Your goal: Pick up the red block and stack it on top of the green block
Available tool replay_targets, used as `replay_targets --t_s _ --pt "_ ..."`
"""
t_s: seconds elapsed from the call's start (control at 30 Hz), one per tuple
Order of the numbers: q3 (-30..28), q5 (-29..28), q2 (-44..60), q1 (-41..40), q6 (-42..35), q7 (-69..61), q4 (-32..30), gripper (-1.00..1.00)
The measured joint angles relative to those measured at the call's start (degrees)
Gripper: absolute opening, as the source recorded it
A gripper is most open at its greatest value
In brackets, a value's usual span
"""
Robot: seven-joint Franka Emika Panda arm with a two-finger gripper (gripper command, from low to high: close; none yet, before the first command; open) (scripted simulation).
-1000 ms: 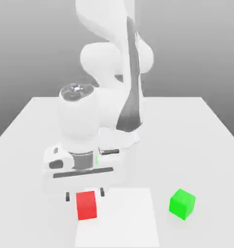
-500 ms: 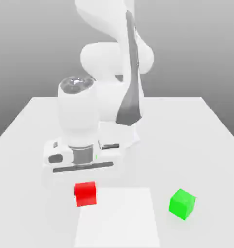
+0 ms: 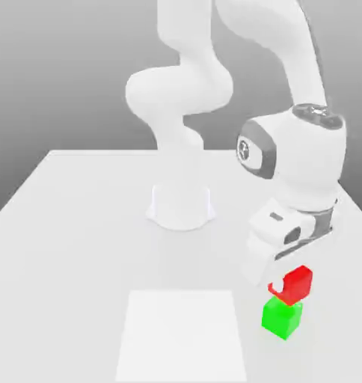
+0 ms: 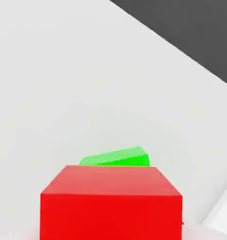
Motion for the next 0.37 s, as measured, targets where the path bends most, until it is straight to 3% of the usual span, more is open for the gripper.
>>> replay_targets --t_s 0.2,0.37 --pt "-0.06 -0.01 0.15 -0.05 0.15 0.01 0.01 1.0" --pt "-0.09 0.24 -8.82 0.01 -8.41 -0.17 -0.38 1.0"
